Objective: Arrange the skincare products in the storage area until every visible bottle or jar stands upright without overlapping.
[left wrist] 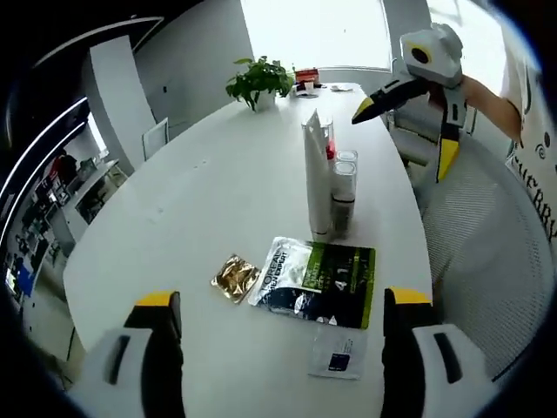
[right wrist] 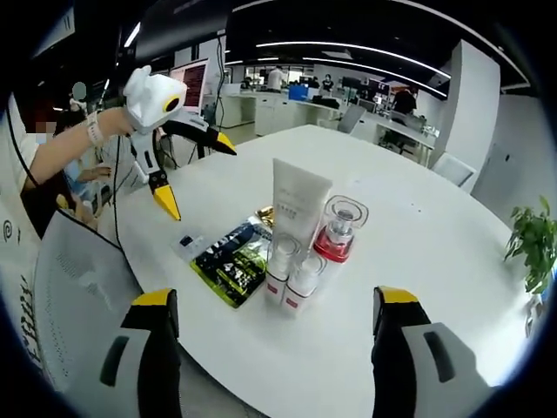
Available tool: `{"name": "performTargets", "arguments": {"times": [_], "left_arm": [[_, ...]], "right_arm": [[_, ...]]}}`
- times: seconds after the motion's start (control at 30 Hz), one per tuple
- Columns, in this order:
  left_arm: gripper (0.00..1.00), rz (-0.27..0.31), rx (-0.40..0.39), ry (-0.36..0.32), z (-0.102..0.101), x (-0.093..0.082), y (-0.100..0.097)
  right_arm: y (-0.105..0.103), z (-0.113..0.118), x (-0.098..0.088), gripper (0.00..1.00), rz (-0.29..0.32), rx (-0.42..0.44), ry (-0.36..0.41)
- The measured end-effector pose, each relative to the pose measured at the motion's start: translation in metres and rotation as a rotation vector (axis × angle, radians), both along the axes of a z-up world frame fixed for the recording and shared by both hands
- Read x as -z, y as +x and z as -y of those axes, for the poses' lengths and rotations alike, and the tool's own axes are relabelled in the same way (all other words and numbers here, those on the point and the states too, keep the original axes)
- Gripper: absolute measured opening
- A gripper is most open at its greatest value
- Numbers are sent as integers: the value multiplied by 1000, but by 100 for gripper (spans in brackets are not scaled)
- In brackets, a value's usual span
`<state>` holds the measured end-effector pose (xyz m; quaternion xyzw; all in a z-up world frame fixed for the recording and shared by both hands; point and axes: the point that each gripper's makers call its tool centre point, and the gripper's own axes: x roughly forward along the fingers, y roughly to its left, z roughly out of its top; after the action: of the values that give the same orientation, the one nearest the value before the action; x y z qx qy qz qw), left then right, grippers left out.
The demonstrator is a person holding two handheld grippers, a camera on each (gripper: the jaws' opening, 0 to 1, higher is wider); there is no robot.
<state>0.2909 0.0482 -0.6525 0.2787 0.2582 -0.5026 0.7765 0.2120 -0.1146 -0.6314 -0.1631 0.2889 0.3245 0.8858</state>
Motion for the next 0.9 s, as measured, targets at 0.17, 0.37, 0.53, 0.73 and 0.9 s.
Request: {"name": "performTargets", "arguments": {"times": [0.17, 0.37, 0.53, 0.73, 0.9], "left_arm": [[87, 16, 46, 42, 3, 4, 10], [82, 16, 82, 54, 5, 8, 27], [73, -1, 112, 95, 5, 20, 36], [70, 15, 144, 120, 8, 27, 51], [67, 16, 166, 135, 12, 33, 63]], "right_arm": [[0, 2, 3, 92, -9, 12, 1], [-1, 3, 4, 92, -15, 31, 5], [1, 5, 7, 92, -25, 49, 8], [1, 6, 8, 92, -31, 62, 9], [0, 3, 9, 92, -36, 70, 9]]}}
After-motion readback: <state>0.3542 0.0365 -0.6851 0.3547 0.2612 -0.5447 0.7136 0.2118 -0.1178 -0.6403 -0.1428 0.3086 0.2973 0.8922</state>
